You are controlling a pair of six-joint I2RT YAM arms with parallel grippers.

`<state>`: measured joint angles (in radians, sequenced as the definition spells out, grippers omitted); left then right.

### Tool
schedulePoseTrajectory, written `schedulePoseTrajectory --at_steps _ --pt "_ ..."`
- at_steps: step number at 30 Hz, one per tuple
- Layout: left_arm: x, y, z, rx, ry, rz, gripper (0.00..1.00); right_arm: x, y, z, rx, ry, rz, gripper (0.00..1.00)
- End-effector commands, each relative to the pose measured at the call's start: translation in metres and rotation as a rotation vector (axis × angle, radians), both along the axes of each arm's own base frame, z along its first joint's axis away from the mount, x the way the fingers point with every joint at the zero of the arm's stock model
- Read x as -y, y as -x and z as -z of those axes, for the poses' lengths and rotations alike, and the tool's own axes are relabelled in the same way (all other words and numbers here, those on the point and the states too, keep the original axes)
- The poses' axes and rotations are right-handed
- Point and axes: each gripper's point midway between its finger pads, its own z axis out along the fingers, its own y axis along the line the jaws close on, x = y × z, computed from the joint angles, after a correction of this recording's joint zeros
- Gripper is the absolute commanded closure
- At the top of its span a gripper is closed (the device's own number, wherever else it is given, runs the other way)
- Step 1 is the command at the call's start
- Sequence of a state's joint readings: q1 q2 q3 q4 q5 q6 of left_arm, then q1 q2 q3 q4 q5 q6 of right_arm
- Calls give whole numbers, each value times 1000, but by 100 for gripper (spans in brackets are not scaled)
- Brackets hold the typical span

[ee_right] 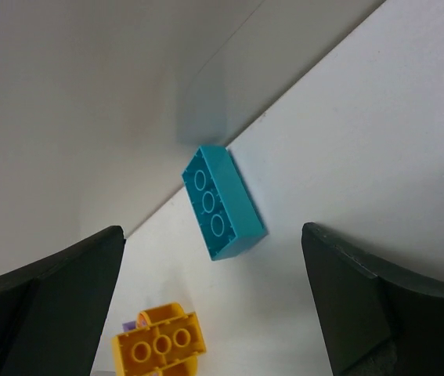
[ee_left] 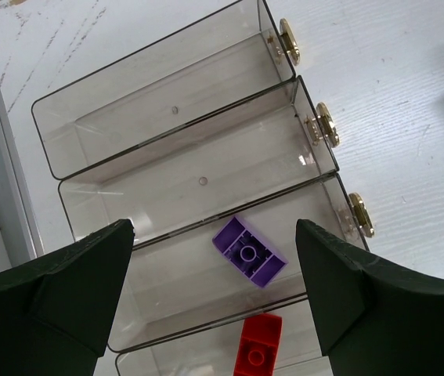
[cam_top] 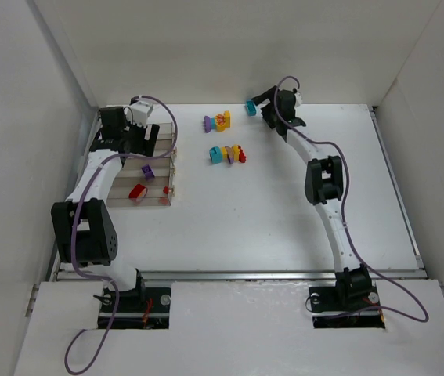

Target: Sort the legos into containers by color

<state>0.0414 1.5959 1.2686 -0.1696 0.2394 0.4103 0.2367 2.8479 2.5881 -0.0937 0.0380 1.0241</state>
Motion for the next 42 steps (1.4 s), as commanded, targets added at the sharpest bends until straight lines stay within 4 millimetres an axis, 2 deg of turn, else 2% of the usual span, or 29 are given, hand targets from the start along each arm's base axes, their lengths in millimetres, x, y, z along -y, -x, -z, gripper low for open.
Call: schedulePoseTrajectory --at_steps 1,3,6,10,11,14,15,22,25,30,35,36,38,39,42 --pt "-2 -8 -18 32 3 -4 18 -8 -13 -34 84 -180 68 0" --pt "-2 -10 -18 30 12 -10 18 -9 -13 -29 60 -248 91 0" --pt "-2 -13 -21 32 12 -10 18 -11 -9 -10 1 -313 113 0" --pt "-2 -17 -16 21 12 -10 18 -15 -2 4 -53 -353 140 17" --pt "-2 -18 -20 30 12 -10 18 -22 2 6 -69 -369 139 22" --pt "-2 -18 -20 29 19 -15 18 -24 4 15 -116 -454 171 27" --pt "-2 -18 -20 29 19 -15 18 -31 8 19 -131 -474 172 29" --pt "-6 -18 -19 30 1 -25 18 -40 7 11 -132 -554 218 41" --pt "-7 -16 -19 30 -4 -32 18 -37 7 15 -141 -569 241 52" --pt "-7 -14 -15 20 -4 -32 18 -35 9 31 -168 -586 271 52" --pt "-9 -14 -20 29 -10 -40 18 -29 7 29 -157 -588 306 53" --pt "-9 -14 -20 29 -10 -40 18 -22 6 34 -162 -585 318 53" --pt "-9 -14 -20 29 -10 -40 18 -20 5 26 -153 -605 331 53" --pt "-13 -14 -20 29 -10 -49 18 -13 4 31 -159 -601 343 53" --pt "-13 -14 -20 29 -10 -49 18 -13 4 31 -159 -601 343 56"
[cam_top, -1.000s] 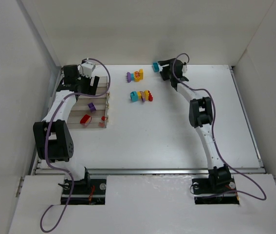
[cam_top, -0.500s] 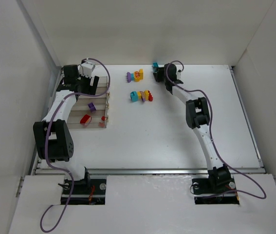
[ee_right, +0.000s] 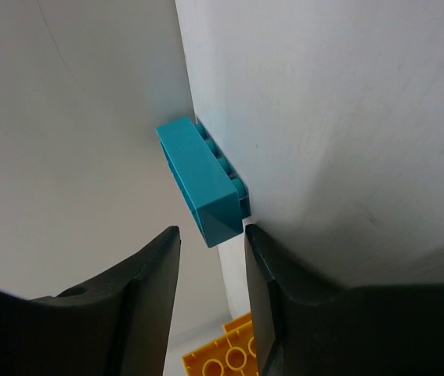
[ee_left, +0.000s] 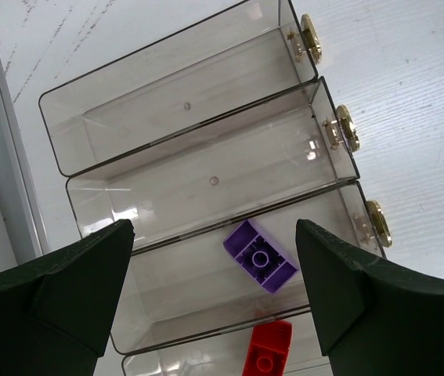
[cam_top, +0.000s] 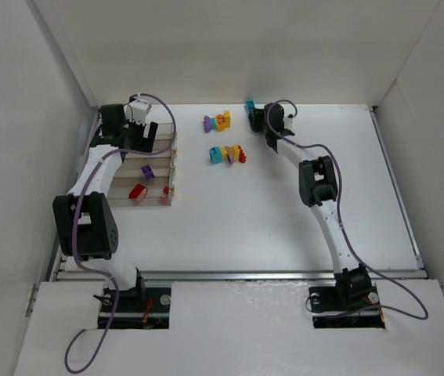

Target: Sort the legos into containers by color

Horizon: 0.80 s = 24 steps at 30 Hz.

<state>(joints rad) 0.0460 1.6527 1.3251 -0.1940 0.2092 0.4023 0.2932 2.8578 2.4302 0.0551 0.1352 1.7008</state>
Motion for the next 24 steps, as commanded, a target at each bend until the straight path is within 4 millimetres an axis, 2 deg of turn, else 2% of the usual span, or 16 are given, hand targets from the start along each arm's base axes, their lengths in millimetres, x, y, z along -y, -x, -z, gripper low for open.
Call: schedulePoseTrajectory --at_steps 1,11,14,15,24 --pt "-5 -3 -25 56 0 -15 18 18 1 6 -59 -27 60 56" --pt "-5 -3 -25 56 0 -15 18 18 2 19 -81 -57 75 65" --pt "-5 -3 -25 56 0 -15 18 18 0 14 -73 -69 79 74" --pt "-5 -3 -25 56 0 -15 18 18 1 20 -83 -75 83 77" --pt "-5 -1 -21 47 0 -15 18 23 -1 21 -82 -88 88 90"
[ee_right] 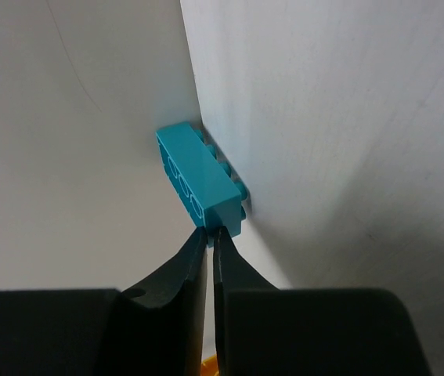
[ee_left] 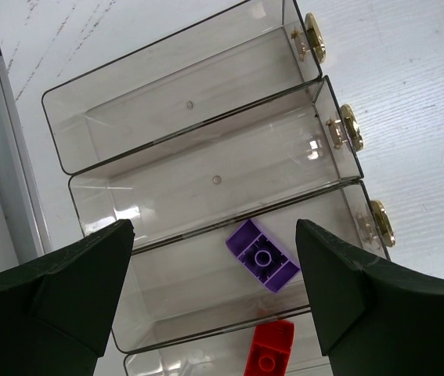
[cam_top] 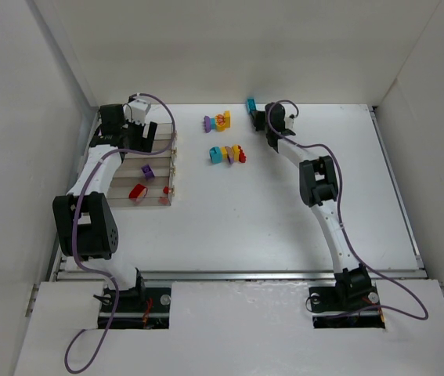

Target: Sort the legos into containers by color

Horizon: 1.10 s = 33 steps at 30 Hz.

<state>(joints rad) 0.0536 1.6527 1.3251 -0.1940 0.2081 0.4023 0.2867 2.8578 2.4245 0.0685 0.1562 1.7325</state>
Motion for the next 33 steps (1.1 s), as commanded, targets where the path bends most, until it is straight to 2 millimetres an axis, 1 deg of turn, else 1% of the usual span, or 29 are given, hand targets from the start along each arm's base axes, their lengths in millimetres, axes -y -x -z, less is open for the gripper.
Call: schedulePoseTrajectory --at_steps 1,3,4,5,6,7,8,10,11,12,13,14,15,16,17,19,20,21,22,23,26,27,28,29,30,31,32,33 --pt "-2 -1 -21 47 1 -7 18 15 4 26 -87 -65 49 95" --pt "-3 -1 -21 47 -5 -14 18 13 4 24 -80 -72 39 100" --pt "-3 -1 -21 47 -5 -14 18 14 5 29 -90 -69 39 100" --pt "-3 -1 -21 47 -5 -14 18 14 5 29 -90 -69 39 100" --pt "-3 -1 -21 47 -5 -14 18 12 7 27 -93 -72 31 100" --pt "-3 -1 -21 47 -5 -14 18 12 6 20 -84 -75 30 100" --pt "-3 -1 -21 47 -5 -14 18 13 10 32 -109 -67 32 100" --pt "-3 -1 -21 47 -5 -14 18 12 12 24 -106 -73 22 100" --pt "-3 -1 -21 47 -5 -14 18 13 15 34 -127 -67 23 100" --pt "-3 -1 -21 47 -5 -14 18 11 17 29 -119 -64 8 100" --pt "-3 -1 -21 47 -5 -14 18 11 16 18 -97 -70 7 100" --pt "-3 -1 -25 56 -5 -14 18 12 19 20 -105 -67 8 100" --pt "-3 -1 -25 56 -5 -14 18 13 23 26 -118 -64 8 100" --pt "-3 -1 -25 56 -5 -14 18 13 26 28 -126 -62 9 100" --pt "-3 -1 -25 56 -5 -14 18 13 25 21 -113 -65 8 100" --pt "-3 -1 -25 56 -5 -14 18 13 30 30 -133 -64 0 100" --pt "-3 -1 -25 56 -5 -14 18 12 28 20 -114 -69 -1 100" --pt "-1 0 -29 65 0 -7 18 10 29 20 -116 -73 -12 100" --pt "-1 2 -25 56 0 -7 18 9 31 24 -125 -66 -25 100" --pt "-1 2 -25 56 0 -7 18 9 31 17 -115 -68 -26 100" --pt "-1 2 -25 55 8 -12 18 6 37 17 -117 -47 -56 100" --pt "-1 0 -27 64 7 -12 18 5 38 4 -96 -36 -74 100" --pt "1 0 -27 64 13 -5 18 4 41 0 -87 -26 -89 100" --pt "1 0 -27 64 13 -5 18 5 46 5 -97 -2 -98 100" --pt "2 1 -31 74 18 4 18 10 48 -8 -72 46 -121 100" --pt "2 1 -31 74 18 4 18 11 50 -12 -62 80 -136 100" --pt "2 0 -33 83 18 4 18 10 56 -11 -63 116 -164 100" --pt "4 0 -33 83 23 12 18 8 59 -25 -30 182 -209 100"
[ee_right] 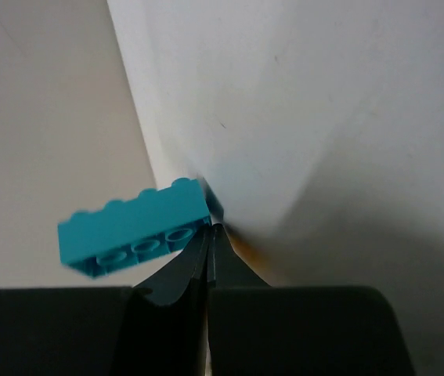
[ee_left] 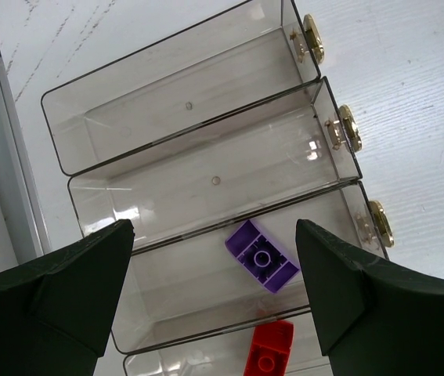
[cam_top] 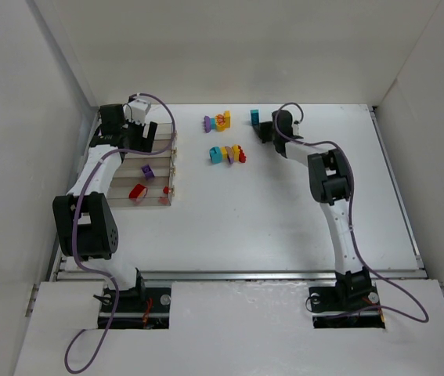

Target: Sort the legos into containers by color

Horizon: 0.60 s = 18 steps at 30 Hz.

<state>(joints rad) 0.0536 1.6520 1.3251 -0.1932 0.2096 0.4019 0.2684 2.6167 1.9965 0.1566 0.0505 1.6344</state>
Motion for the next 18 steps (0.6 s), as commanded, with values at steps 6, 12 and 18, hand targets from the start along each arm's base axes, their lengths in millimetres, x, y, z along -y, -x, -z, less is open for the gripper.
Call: schedulePoseTrajectory --at_steps 6,12,18 --pt "10 0 -43 110 39 39 18 1 32 -60 113 242 -205 100" --pt "42 15 -44 98 74 217 18 -5 48 -101 252 430 -374 100" --pt "125 42 -63 106 104 603 12 2 75 -149 407 672 -500 100"
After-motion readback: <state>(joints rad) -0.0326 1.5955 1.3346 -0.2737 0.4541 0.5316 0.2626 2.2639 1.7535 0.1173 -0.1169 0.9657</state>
